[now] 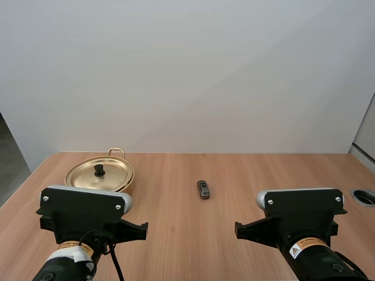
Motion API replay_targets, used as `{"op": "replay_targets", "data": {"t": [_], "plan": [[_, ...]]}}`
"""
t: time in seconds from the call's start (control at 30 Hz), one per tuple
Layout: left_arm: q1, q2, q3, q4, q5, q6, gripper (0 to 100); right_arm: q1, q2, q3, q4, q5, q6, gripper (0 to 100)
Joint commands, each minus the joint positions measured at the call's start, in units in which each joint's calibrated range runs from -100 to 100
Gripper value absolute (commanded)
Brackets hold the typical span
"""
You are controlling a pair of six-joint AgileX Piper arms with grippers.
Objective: Open the pot, put the car inside, and close it
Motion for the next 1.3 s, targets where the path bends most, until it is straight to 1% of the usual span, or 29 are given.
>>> {"op": "replay_targets", "data": {"t": [0.0,0.17,0.3,0.4,0.63,0.73,0.87,0.93,1.0,1.03,1.07,1.1,1.13,1.17,1.2,1.23,1.27], "plan": [[-0.04,0.0,0.0,0.0,-0.1,0.0,0,0.0,0.0,0.0,0.0,0.0,0.0,0],[-0.04,0.0,0.0,0.0,-0.1,0.0,0,0.0,0.0,0.0,0.0,0.0,0.0,0],[0.46,0.0,0.0,0.0,-0.1,0.0,0,0.0,0.0,0.0,0.0,0.0,0.0,0],[0.46,0.0,0.0,0.0,-0.1,0.0,0,0.0,0.0,0.0,1.0,-0.2,0.0,0],[0.46,0.0,0.0,0.0,-0.1,0.0,0,0.0,0.0,0.0,1.2,-0.2,0.0,0],[0.46,0.0,0.0,0.0,-0.1,0.0,0,0.0,0.0,0.0,3.2,-0.2,0.0,0],[0.46,0.0,0.0,0.0,-0.1,0.0,0,0.0,0.0,0.0,2.5,-0.2,-0.1,0],[0.47,0.0,0.0,0.6,-0.1,0.0,0,0.0,0.0,0.0,1.9,-1.8,-0.2,0],[0.47,0.0,0.0,1.7,-1.2,0.1,0,0.0,0.0,0.0,1.0,-6.9,-0.3,0],[0.47,0.0,0.0,2.8,-2.7,0.1,0,0.0,0.0,0.0,-2.1,-9.8,-0.5,0],[0.47,0.0,0.0,5.3,-5.8,0.9,0,0.0,0.0,0.0,-6.9,-14.2,-0.6,0],[0.47,0.0,0.0,8.5,-10.5,2.3,0,0.0,0.0,0.0,-14.7,-19.4,-1.5,0],[0.47,0.0,0.0,12.2,-15.8,3.5,0,0.0,0.0,0.0,-23.9,-24.6,-3.1,0],[0.47,0.0,0.0,15.7,-24.2,4.9,0,0.0,0.0,0.0,-32.7,-30.2,-4.3,0],[0.47,0.0,0.0,20.1,-32.3,5.9,0,0.0,0.0,0.0,-39.5,-35.5,-4.6,0],[0.47,0.0,-0.8,23.6,-37.9,6.1,0,0.0,0.0,0.0,-44.3,-41.6,-4.6,0],[0.47,0.0,-2.0,25.8,-40.8,6.1,0,0.0,0.0,0.0,-45.9,-44.8,-4.4,0]]}}
